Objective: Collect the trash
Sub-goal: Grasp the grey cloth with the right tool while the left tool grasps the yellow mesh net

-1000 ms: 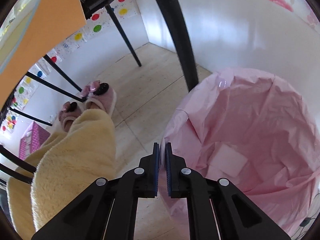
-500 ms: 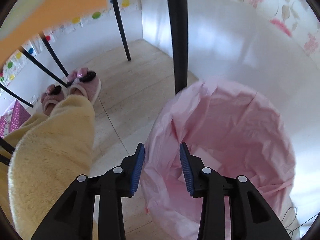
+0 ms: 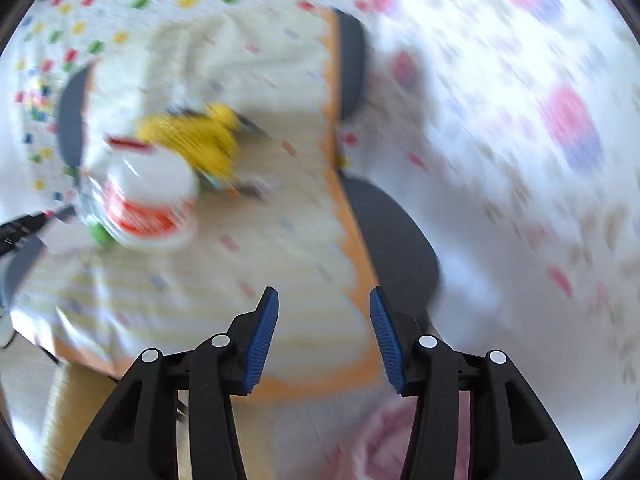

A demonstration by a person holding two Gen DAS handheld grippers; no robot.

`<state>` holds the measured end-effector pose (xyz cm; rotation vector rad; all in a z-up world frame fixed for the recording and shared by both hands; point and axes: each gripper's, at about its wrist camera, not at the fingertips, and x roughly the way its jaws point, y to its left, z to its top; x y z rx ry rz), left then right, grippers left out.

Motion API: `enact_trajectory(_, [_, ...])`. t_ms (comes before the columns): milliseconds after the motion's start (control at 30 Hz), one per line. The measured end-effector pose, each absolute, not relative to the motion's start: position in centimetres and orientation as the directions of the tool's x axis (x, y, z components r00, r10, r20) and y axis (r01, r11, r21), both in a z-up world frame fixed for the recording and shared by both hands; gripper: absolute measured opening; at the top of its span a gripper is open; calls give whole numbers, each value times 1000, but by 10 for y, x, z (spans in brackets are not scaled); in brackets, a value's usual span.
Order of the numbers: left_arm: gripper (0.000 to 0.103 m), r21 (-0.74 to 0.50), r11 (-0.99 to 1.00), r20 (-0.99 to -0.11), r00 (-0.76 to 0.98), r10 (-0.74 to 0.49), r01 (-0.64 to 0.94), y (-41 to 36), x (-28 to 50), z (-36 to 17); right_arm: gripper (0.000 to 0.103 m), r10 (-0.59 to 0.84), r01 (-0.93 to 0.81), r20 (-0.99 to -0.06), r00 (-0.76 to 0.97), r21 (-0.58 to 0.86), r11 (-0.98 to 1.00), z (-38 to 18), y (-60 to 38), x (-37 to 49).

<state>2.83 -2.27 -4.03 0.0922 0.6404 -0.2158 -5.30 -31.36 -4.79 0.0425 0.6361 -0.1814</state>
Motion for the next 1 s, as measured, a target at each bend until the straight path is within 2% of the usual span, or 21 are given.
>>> enact_trajectory(267, [64, 79, 979, -567, 816, -112, 190, -5, 78, 4, 51, 56, -36, -550, 833, 47, 998, 25, -263, 63])
enact_trajectory(333, [64, 84, 980, -572, 814, -99, 179, 0, 93, 8, 52, 92, -68, -559, 824, 64, 996, 37, -249, 95])
enact_trajectory(400, [64, 84, 983, -583, 808, -83, 162, 5, 108, 8, 58, 141, -95, -587, 797, 110, 989, 42, -242, 138])
enact_trajectory(500, [64, 57, 987, -607, 790, -86, 151, 13, 127, 1, 58, 190, -102, -636, 747, 173, 980, 36, -232, 191])
enact_trajectory(633, [64, 31, 989, -636, 767, -91, 143, 20, 144, -13, 58, 194, -48, -710, 677, 221, 974, 19, -226, 245])
enact_trajectory(700, [64, 20, 989, -646, 757, -96, 143, 23, 150, -20, 62, 167, 1, -755, 634, 217, 976, 6, -224, 269])
enact_trajectory(900, [64, -1, 988, -674, 729, -116, 156, 25, 155, -36, 63, 111, 71, -794, 597, 190, 979, -13, -221, 295])
enact_trajectory(933, [64, -3, 988, -677, 727, -117, 156, 25, 155, -38, 61, 97, 73, -799, 594, 174, 982, -15, -217, 298])
enact_trajectory(1000, [64, -9, 988, -681, 722, -121, 157, 26, 153, -39, 20, 76, 67, -803, 592, 143, 988, -16, -210, 302])
